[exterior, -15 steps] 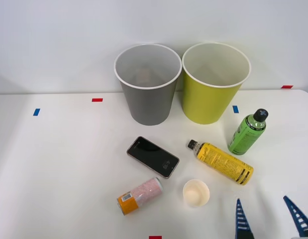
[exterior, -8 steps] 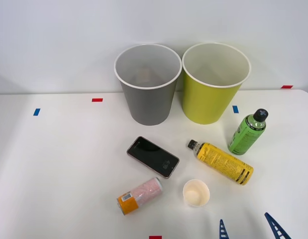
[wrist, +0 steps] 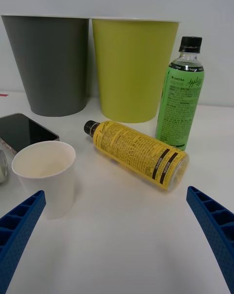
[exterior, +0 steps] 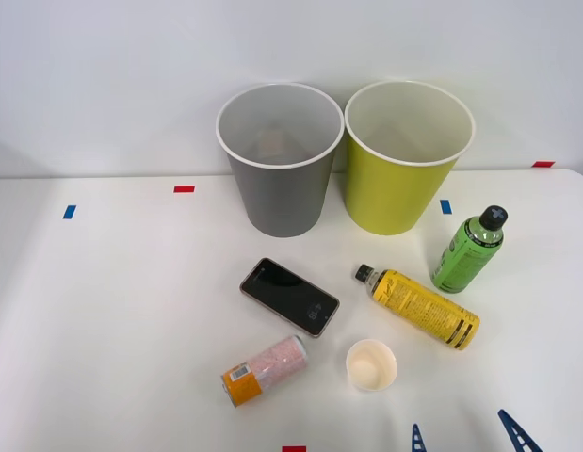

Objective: Put cans in the gray bin, plastic bottles in the light green bin

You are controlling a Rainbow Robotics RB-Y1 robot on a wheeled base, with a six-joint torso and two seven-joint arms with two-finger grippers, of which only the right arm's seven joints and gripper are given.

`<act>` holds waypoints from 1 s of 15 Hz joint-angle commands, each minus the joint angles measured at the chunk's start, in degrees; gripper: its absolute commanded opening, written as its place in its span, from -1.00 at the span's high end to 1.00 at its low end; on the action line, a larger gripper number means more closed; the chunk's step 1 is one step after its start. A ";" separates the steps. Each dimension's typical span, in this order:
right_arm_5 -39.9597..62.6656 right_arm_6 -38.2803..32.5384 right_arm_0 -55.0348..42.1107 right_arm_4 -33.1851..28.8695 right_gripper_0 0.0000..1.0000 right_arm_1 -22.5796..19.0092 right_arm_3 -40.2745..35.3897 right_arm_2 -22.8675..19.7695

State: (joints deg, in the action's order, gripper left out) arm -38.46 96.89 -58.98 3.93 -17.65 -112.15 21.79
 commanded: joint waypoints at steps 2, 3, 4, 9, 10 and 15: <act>0.05 -0.13 -0.96 0.20 -1.00 -0.19 0.00 0.18; 0.14 -0.04 -1.31 0.11 -1.00 -0.19 0.00 0.27; 0.05 -0.13 -1.67 -0.06 -1.00 -0.19 0.00 0.36; 0.05 -0.13 -1.67 -0.06 -1.00 -0.19 0.00 0.36; 0.05 -0.13 -1.67 -0.06 -1.00 -0.19 0.00 0.36; 0.05 -0.13 -1.67 -0.06 -1.00 -0.19 0.00 0.36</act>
State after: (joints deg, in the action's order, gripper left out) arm -38.41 96.77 -60.65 3.87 -17.84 -112.15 22.15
